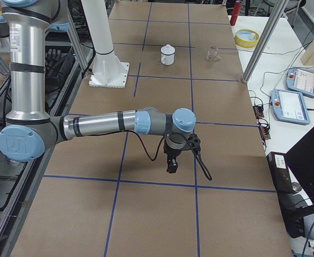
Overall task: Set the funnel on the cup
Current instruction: 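Move the left gripper toward the white lid on the enamel mug, then lower the left gripper and grasp the white lid's knob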
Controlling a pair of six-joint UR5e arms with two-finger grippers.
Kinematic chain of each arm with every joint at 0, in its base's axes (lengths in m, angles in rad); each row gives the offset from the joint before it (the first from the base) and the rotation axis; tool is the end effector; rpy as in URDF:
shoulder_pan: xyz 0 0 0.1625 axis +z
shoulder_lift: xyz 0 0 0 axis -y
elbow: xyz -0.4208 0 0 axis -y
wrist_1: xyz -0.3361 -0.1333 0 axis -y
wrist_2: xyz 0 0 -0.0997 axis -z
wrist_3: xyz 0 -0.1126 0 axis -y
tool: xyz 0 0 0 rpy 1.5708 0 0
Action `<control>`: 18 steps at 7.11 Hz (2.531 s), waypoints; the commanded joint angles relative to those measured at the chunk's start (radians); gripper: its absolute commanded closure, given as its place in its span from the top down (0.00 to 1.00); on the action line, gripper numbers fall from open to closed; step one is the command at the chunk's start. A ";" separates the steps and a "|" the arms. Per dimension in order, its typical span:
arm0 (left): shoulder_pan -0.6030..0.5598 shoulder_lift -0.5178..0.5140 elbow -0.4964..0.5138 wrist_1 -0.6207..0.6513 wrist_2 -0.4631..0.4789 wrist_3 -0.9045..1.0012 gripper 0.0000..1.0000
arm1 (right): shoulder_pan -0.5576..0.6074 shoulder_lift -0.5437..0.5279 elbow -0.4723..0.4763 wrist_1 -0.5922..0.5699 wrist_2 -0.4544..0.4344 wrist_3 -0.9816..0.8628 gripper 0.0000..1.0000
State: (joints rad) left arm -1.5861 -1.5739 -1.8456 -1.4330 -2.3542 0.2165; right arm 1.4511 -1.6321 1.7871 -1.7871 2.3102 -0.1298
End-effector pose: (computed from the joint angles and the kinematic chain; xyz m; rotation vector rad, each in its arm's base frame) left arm -0.0605 -0.4335 0.5562 0.2230 0.7634 0.2454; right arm 0.0092 -0.4047 0.6198 -0.0549 -0.7410 -0.2153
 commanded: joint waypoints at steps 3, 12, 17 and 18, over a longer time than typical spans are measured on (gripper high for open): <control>0.000 -0.078 -0.055 -0.061 -0.114 -0.116 1.00 | 0.000 0.000 0.000 0.000 0.000 -0.001 1.00; 0.835 -0.438 -0.210 -0.060 0.309 -1.543 1.00 | 0.000 0.000 0.000 0.000 0.000 -0.001 1.00; 0.989 -0.488 -0.101 -0.060 0.438 -1.643 0.97 | 0.000 0.000 0.000 0.000 0.000 -0.001 1.00; 0.994 -0.488 -0.101 -0.060 0.438 -1.643 0.86 | 0.000 0.000 0.000 0.000 0.000 0.001 1.00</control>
State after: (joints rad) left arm -0.6015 -2.0607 -1.9498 -1.4926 -1.9202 -1.4253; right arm 1.4511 -1.6322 1.7870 -1.7871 2.3102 -0.1297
